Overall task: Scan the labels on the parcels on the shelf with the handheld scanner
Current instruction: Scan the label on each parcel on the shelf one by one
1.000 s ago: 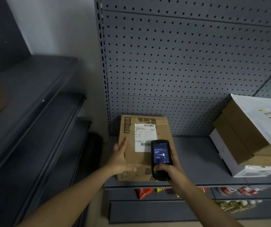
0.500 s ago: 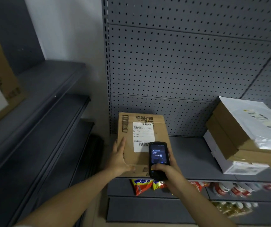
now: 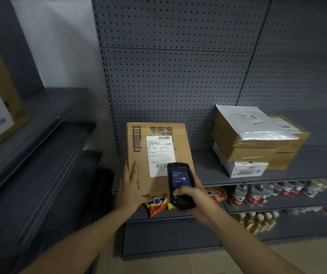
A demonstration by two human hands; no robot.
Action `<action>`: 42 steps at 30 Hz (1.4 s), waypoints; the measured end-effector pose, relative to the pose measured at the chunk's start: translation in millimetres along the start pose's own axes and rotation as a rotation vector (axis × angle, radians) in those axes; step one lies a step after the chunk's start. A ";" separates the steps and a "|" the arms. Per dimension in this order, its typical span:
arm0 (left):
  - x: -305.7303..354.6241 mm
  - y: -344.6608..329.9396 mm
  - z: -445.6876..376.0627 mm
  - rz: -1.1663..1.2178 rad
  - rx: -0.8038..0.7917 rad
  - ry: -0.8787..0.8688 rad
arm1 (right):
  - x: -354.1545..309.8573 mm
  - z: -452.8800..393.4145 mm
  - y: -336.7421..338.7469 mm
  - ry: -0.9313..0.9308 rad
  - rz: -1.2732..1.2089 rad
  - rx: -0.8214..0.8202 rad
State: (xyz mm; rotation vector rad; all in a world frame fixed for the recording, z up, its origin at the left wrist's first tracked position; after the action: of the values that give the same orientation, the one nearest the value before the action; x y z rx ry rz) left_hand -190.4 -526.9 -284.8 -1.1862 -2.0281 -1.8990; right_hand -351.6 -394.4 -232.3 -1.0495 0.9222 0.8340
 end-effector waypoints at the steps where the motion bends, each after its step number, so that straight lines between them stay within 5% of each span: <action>1: 5.1 -0.2 10.8 0.002 0.031 -0.005 | 0.7 12.6 1.4 0.002 -0.007 -0.004; 10: 48.6 7.5 64.1 -0.018 0.218 -0.108 | -7.1 96.7 -0.4 -0.013 0.005 -0.071; 17: 60.9 10.9 78.4 -0.024 0.220 -0.125 | -18.3 122.5 -3.9 0.034 0.005 -0.120; 42: 59.4 -17.0 32.2 -0.048 0.191 -0.116 | -21.1 82.8 20.3 0.041 0.026 -0.097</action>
State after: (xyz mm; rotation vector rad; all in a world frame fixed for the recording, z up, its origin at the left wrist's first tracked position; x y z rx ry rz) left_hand -228.1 -470.0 -270.9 -1.2351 -2.2578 -1.6452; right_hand -360.0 -312.6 -201.5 -1.1443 0.9387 0.8894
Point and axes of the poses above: each hand's wrist, its own z-axis away from the middle knuckle, its own y-axis out of the back of the hand, x = y × z, the point moved 2 cm from there along -z, towards the middle knuckle, and after that the axes turned 2 degrees about -x, right-handed, at the moved point
